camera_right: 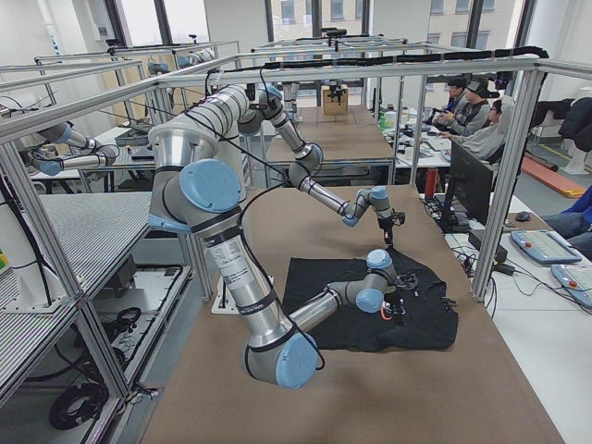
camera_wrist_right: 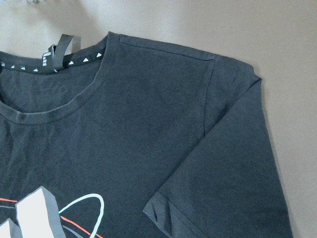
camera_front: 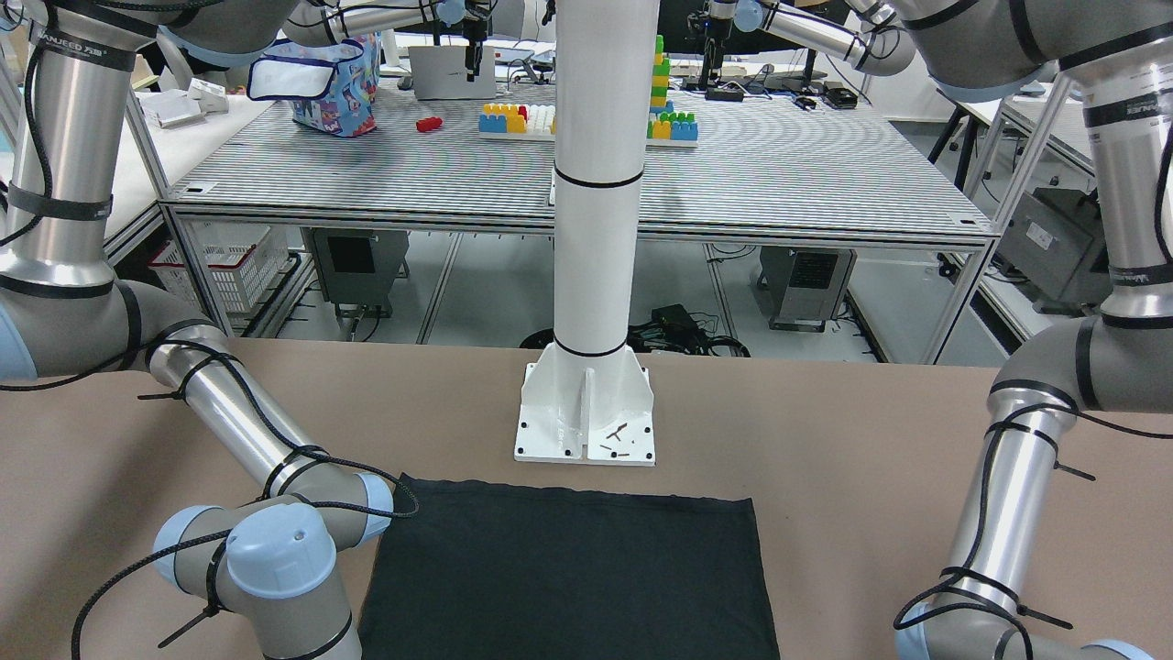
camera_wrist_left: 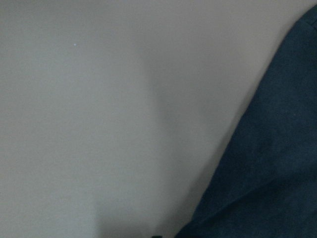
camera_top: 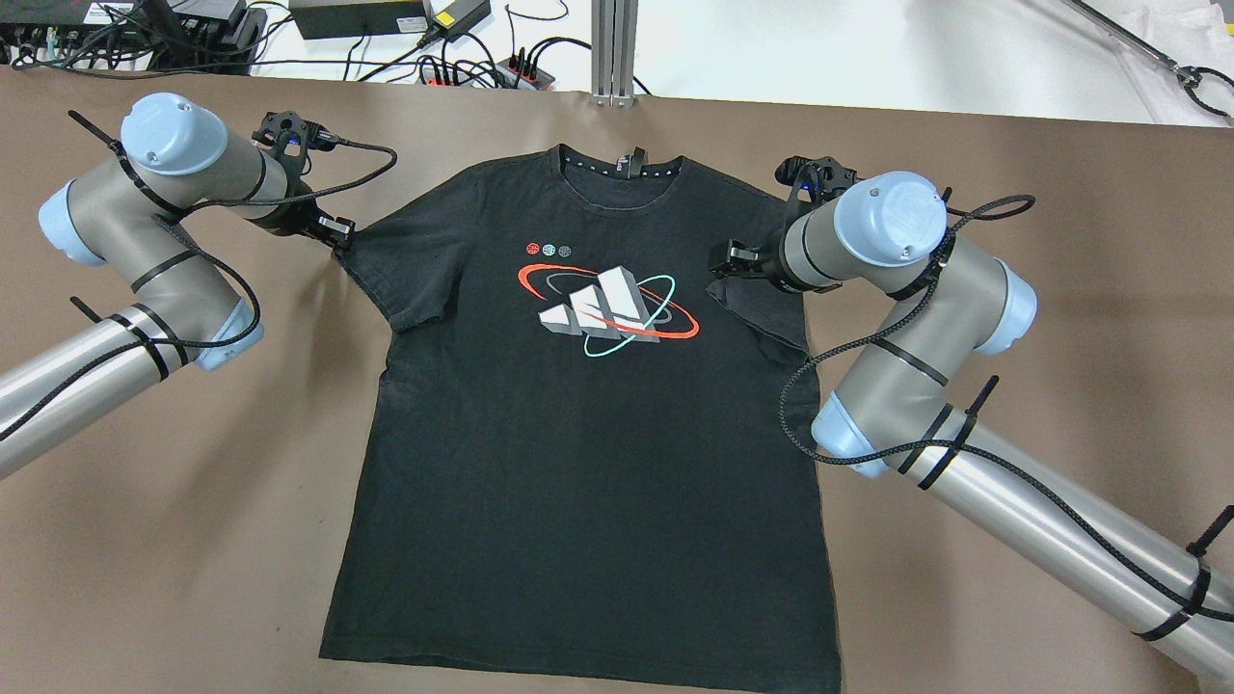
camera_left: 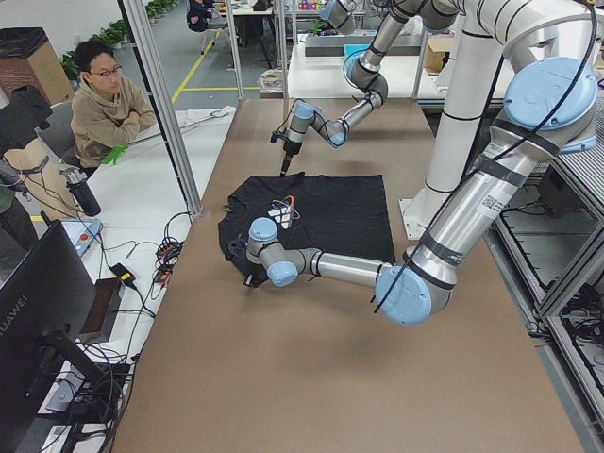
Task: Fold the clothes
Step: 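Bring the left gripper over the other shoulder while the right gripper hovers, then move both grippers down to the shirt's hem corners nearest the robot, then grasp the hem corners with both grippers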
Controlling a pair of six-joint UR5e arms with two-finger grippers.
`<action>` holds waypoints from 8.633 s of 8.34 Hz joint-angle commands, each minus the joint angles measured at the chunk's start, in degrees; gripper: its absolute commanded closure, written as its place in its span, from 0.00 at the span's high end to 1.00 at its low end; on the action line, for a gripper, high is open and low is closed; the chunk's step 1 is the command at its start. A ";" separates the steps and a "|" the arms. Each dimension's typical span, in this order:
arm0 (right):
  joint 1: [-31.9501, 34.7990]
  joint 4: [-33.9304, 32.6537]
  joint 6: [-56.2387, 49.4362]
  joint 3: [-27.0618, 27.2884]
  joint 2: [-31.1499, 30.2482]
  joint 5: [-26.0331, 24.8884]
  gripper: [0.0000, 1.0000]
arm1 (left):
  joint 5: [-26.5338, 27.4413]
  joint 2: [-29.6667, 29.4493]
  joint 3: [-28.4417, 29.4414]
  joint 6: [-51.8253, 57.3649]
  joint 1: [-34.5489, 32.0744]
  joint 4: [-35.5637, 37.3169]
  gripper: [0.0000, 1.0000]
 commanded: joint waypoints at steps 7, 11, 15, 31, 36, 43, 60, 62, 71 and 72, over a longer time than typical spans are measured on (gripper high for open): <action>0.00 -0.08 0.19 0.43 0.15 0.00 0.95 | -11.83 -6.87 -14.27 -10.77 -2.40 19.01 0.00; 0.00 -0.08 0.45 0.43 -0.03 0.00 0.95 | -4.89 -13.55 -7.53 -15.56 3.40 18.32 0.00; -0.09 -0.08 0.28 0.26 -0.11 -0.09 0.95 | -0.24 -16.56 -3.20 -15.83 5.16 17.45 0.00; -19.46 -27.27 29.48 35.96 -17.75 -15.34 0.87 | 17.86 23.68 -45.71 -36.28 20.18 9.97 1.00; -44.44 -27.50 49.73 44.99 -34.81 -32.40 0.72 | 19.20 24.66 -46.08 -36.39 21.07 10.06 1.00; -46.94 -27.23 50.46 42.62 -35.18 -33.14 0.44 | 23.60 24.57 -46.79 -38.24 24.50 10.06 1.00; -45.97 -26.27 47.82 46.05 -35.80 -32.96 0.00 | 51.90 42.15 -58.04 -65.49 57.55 10.06 0.17; -45.97 -26.27 47.82 45.96 -35.89 -32.96 0.00 | 51.72 42.50 -58.74 -65.31 57.46 10.06 0.00; -39.87 -26.35 37.42 52.56 -33.81 -27.81 0.00 | 29.88 46.49 -74.57 -56.75 41.61 10.23 0.00; -33.90 -27.05 33.02 51.77 -31.52 -21.42 0.00 | 23.75 41.50 -69.86 -54.35 34.85 10.23 0.00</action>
